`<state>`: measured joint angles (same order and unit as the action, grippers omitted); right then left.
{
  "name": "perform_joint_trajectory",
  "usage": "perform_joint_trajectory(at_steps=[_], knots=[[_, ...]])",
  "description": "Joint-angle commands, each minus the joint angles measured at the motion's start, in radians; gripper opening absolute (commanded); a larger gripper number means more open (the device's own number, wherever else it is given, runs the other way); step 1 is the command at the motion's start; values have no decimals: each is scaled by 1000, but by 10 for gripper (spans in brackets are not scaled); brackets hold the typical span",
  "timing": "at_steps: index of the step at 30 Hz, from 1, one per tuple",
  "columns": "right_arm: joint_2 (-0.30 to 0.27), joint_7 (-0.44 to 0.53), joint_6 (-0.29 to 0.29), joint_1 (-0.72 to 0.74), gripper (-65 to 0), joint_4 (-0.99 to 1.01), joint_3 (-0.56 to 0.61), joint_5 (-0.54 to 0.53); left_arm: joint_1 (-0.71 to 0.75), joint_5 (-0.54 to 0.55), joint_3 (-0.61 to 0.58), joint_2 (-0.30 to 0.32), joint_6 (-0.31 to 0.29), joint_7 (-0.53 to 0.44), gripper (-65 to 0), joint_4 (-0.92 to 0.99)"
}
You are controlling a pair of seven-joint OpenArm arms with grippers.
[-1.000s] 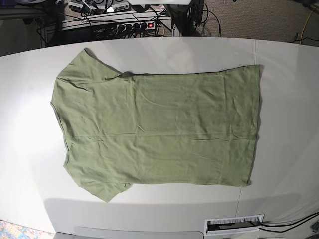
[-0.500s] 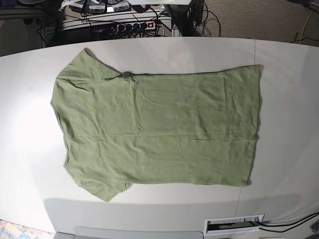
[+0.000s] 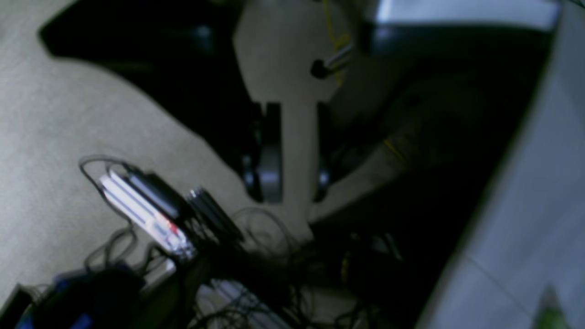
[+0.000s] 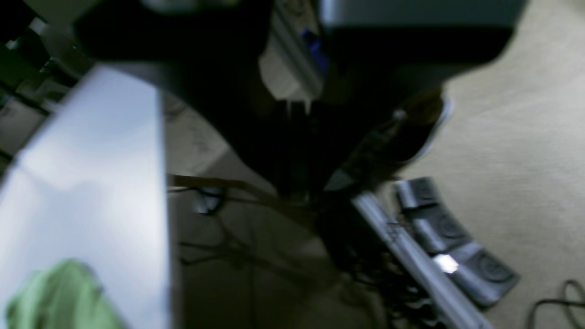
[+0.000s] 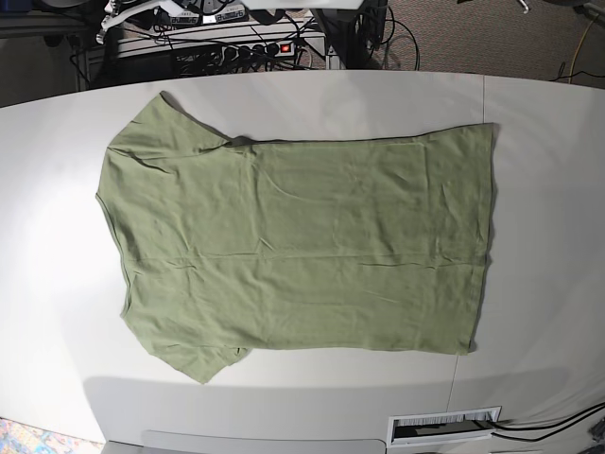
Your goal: Fold the T-shirt properly
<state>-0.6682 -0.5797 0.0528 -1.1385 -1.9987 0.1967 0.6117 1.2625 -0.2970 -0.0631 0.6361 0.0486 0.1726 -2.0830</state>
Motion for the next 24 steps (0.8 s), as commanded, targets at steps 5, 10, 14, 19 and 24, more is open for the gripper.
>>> perform_joint_trajectory(at_steps=[5, 10, 14, 19, 24], knots=[[-11, -35, 53, -14, -650, -19, -4, 121, 17, -121, 1, 11, 8, 58, -568, -112], [-11, -53, 131, -14, -650, -32, -4, 183, 17, -175, 1, 30, 8, 86, -568, -201], [-11, -79, 132, -14, -650, -73, -4, 217, -17, -183, 1, 57, 8, 86, -568, -227], [-11, -106, 132, -14, -650, -153, -4, 257, -109, -182, 1, 65, 8, 84, -568, -227], [-10, -105, 132, -8, -650, -203, -4, 308, -201, -182, 1, 65, 7, 82, -568, -227]])
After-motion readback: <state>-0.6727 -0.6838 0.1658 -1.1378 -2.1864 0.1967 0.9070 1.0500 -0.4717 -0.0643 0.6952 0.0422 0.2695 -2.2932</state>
